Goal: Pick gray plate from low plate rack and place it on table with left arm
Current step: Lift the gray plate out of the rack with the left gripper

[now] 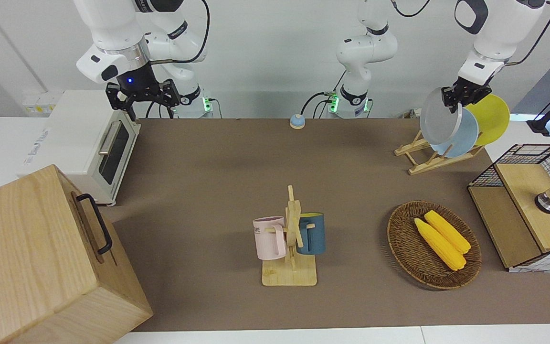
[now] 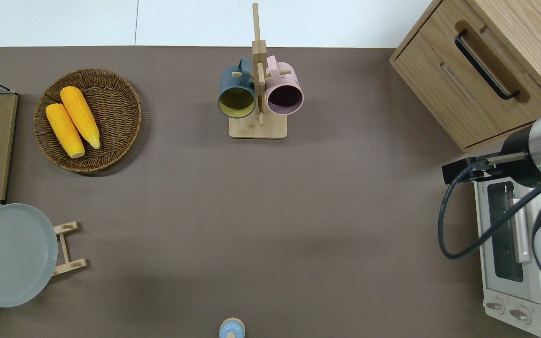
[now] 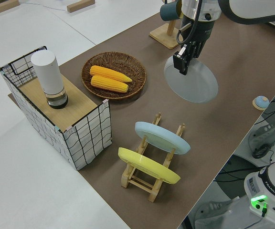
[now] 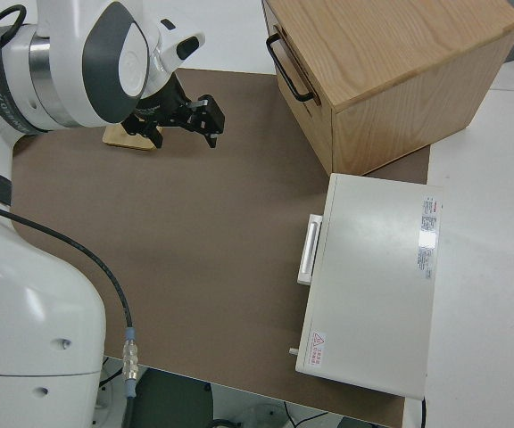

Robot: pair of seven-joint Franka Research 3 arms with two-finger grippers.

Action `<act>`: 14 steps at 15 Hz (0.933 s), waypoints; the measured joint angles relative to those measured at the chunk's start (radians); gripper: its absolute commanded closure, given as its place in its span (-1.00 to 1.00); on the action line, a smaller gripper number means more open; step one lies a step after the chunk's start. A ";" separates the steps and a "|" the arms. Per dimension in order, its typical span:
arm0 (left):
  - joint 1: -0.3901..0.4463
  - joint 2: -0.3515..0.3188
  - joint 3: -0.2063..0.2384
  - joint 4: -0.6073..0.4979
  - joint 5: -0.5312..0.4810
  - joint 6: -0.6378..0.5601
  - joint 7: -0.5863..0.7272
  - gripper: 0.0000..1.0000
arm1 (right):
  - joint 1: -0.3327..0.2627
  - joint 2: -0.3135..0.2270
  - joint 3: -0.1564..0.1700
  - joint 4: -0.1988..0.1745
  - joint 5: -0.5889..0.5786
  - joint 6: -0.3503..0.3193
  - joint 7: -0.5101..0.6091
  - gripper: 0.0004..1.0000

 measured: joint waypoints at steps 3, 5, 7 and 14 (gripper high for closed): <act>0.000 0.000 0.000 0.000 -0.072 -0.007 -0.027 1.00 | 0.000 0.000 0.000 0.000 0.000 0.000 0.000 -0.97; 0.000 0.000 0.001 0.000 -0.138 -0.015 -0.060 1.00 | 0.000 0.000 0.000 0.000 0.000 0.000 0.000 -0.97; 0.000 0.000 0.000 0.000 -0.180 -0.022 -0.081 1.00 | 0.000 0.000 0.000 0.000 0.000 0.000 0.000 -0.97; -0.001 0.022 0.000 -0.005 -0.354 -0.046 -0.095 1.00 | 0.000 0.000 0.000 0.000 0.000 0.000 0.000 -0.97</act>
